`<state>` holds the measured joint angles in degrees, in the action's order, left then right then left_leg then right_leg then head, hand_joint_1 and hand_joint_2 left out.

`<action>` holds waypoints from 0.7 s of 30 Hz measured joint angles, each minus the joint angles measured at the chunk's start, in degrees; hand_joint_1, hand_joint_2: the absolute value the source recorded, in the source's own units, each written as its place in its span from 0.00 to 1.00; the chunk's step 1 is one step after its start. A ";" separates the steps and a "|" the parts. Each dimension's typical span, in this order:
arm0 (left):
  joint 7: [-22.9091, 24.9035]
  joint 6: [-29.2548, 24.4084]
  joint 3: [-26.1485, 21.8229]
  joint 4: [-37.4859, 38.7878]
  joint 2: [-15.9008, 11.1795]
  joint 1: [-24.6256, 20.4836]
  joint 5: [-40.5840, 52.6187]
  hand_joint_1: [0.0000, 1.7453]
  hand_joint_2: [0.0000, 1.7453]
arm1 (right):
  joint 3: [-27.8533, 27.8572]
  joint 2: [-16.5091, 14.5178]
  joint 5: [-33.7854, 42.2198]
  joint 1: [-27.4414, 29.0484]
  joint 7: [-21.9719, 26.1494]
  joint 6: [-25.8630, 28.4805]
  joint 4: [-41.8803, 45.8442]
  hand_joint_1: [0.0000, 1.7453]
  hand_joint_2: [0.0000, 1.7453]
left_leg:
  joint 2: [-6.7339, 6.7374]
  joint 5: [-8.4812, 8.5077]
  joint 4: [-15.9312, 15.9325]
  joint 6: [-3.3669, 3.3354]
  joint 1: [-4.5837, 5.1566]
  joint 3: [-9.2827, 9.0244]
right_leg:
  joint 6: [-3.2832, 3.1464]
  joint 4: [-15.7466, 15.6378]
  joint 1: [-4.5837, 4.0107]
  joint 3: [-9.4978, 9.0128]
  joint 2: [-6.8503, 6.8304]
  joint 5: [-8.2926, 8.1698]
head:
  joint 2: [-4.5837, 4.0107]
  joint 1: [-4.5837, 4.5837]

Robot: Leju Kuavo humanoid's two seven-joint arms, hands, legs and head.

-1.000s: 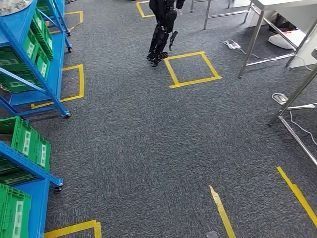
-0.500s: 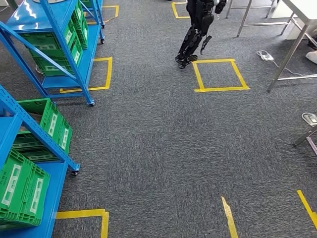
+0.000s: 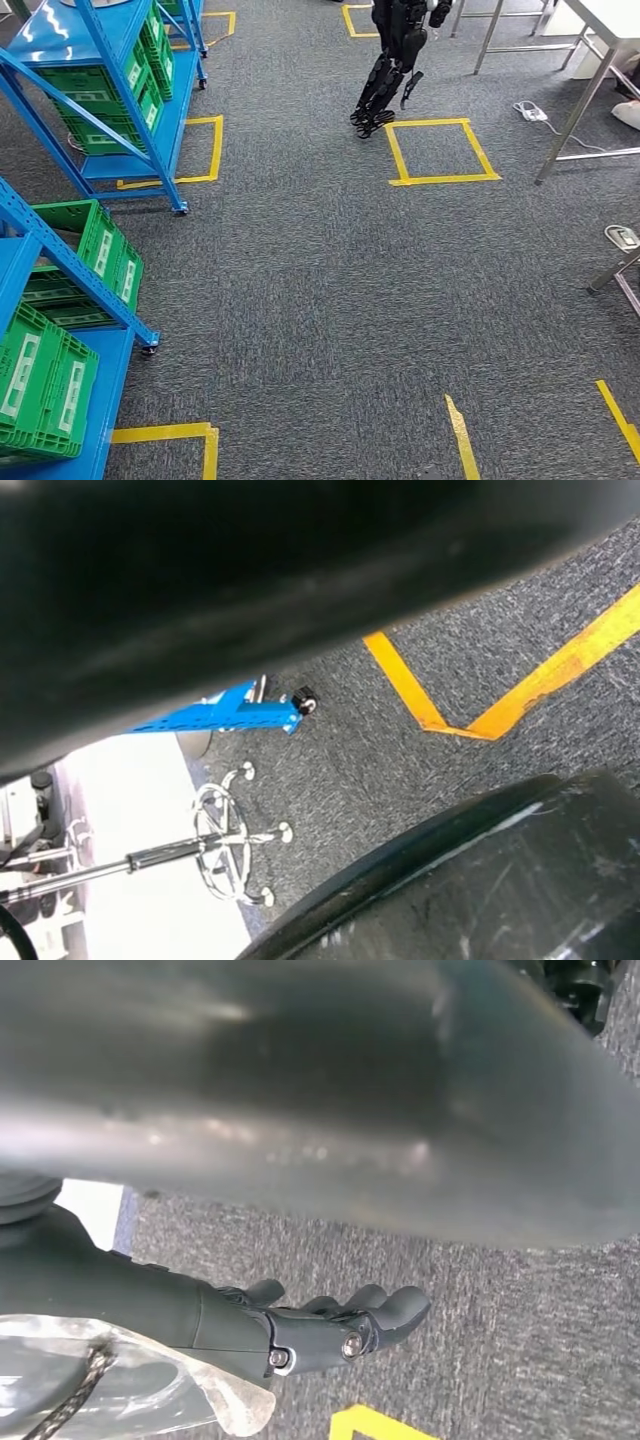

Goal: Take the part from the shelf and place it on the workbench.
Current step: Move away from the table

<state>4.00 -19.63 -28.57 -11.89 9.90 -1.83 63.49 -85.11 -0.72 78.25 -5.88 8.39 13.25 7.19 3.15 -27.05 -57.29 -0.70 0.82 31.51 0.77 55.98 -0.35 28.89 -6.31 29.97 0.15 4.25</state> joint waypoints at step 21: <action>0.52 -0.44 -0.03 0.00 0.19 -0.32 0.80 0.00 0.00 | 0.02 -0.13 0.41 0.50 0.15 0.17 0.00 0.00 0.00 | -2.66 1.03 3.04 -0.90 -1.35 -1.84 | 2.42 16.46 1.40 9.17 6.29 5.13 | 0.00 0.27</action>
<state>4.52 -20.06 -28.60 -11.89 10.09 -2.15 64.29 -85.09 -0.85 78.66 -5.38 8.55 13.42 7.19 0.49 -26.02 -54.25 -1.60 -0.53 29.67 3.18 72.44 1.05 38.06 -0.02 35.10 0.15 4.52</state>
